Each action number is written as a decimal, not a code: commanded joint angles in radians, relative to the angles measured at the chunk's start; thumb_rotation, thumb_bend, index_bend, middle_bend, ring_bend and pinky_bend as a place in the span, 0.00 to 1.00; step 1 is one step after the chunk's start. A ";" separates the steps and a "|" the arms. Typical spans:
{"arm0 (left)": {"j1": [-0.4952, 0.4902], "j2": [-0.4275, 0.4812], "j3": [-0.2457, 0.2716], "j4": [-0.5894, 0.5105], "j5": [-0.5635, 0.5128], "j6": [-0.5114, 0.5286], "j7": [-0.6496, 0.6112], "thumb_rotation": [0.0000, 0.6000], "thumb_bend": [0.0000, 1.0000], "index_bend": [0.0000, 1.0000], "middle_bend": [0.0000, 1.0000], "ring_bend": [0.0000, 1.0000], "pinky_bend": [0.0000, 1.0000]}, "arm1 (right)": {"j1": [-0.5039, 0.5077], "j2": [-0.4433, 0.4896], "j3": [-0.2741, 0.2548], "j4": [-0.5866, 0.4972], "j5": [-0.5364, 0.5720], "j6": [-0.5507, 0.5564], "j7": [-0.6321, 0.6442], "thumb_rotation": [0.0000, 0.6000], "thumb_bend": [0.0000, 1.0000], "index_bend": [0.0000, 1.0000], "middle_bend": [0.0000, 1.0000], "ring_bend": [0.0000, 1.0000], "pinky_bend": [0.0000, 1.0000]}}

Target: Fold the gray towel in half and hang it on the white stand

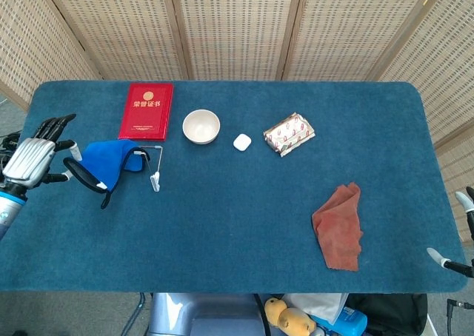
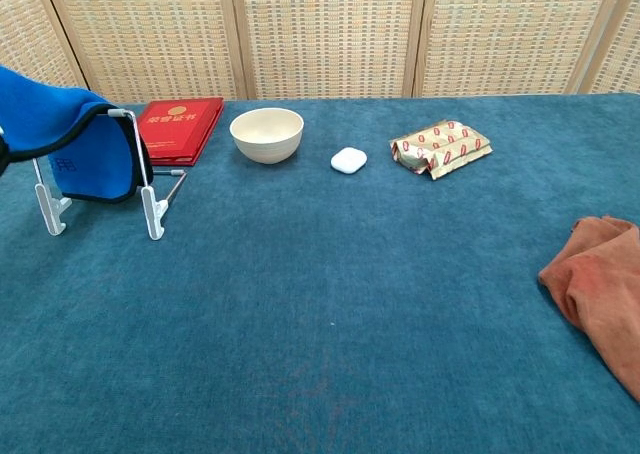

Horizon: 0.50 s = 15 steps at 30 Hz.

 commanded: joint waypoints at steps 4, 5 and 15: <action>0.013 -0.055 0.044 0.057 0.038 0.008 -0.002 1.00 0.67 0.82 0.00 0.00 0.00 | -0.001 0.001 -0.001 0.001 -0.002 0.002 0.004 1.00 0.00 0.00 0.00 0.00 0.00; 0.014 -0.059 0.046 0.062 0.040 0.009 0.000 1.00 0.67 0.82 0.00 0.00 0.00 | -0.002 0.001 -0.001 0.000 -0.002 0.002 0.004 1.00 0.00 0.00 0.00 0.00 0.00; 0.028 -0.133 0.072 0.161 0.035 0.012 0.134 1.00 0.67 0.71 0.00 0.00 0.00 | -0.004 0.004 -0.002 -0.002 -0.004 0.006 0.007 1.00 0.00 0.00 0.00 0.00 0.00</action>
